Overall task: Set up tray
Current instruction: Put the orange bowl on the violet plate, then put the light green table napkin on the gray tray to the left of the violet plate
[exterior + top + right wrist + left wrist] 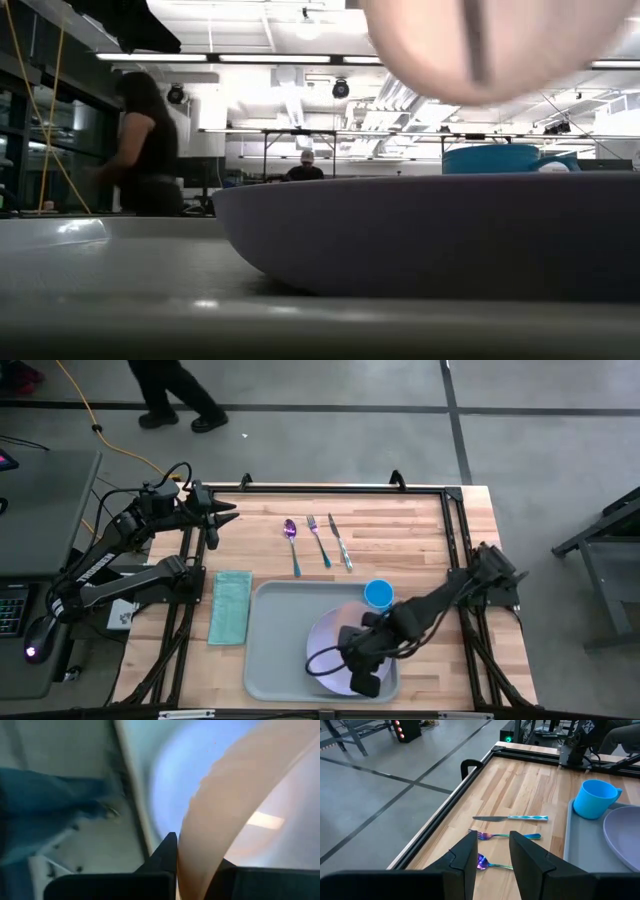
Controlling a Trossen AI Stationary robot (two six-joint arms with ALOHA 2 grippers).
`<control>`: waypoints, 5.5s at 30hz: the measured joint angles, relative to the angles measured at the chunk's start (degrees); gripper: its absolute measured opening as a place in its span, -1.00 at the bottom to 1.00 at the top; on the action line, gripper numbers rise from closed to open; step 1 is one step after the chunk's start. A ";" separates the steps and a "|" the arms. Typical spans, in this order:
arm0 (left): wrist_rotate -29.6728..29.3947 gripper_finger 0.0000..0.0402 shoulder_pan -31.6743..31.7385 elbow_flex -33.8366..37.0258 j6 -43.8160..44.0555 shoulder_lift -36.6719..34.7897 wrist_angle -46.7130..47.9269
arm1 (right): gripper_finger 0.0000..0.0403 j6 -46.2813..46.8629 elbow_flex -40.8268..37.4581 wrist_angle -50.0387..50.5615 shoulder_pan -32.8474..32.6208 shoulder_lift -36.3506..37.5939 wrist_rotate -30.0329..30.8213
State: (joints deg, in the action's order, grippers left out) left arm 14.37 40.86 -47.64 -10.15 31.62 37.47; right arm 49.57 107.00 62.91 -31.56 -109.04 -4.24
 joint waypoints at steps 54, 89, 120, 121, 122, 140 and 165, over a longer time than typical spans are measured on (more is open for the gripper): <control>0.02 -0.28 0.00 0.00 3.21 0.00 0.00 | -1.00 23.93 -7.82 -15.59 -7.31 -10.86 1.12; 0.02 -0.28 0.00 0.00 4.04 -0.01 0.00 | -0.35 14.46 -7.98 -15.26 -4.83 -10.67 0.24; 8.71 -0.28 0.00 -0.02 13.61 0.41 35.42 | -0.35 7.63 -7.85 1.23 -4.47 21.57 41.44; 8.46 -0.28 0.00 -0.02 13.60 0.41 36.98 | -0.35 8.52 -7.85 2.79 -4.47 22.08 41.72; 7.89 -0.28 -0.01 -0.02 13.60 0.38 38.16 | -0.35 9.11 -7.85 4.07 -4.47 22.55 41.94; 11.21 -0.16 -0.02 2.37 4.71 2.22 46.27 | -0.35 12.01 -7.85 12.24 -4.50 23.11 40.76; 12.42 -0.06 0.00 1.04 -20.38 36.88 38.06 | -0.35 15.23 -7.85 14.03 -7.77 23.11 40.25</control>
State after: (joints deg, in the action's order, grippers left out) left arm 26.79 40.86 -46.60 -30.53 68.50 75.53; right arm 64.80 99.15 76.95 -39.33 -85.93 36.01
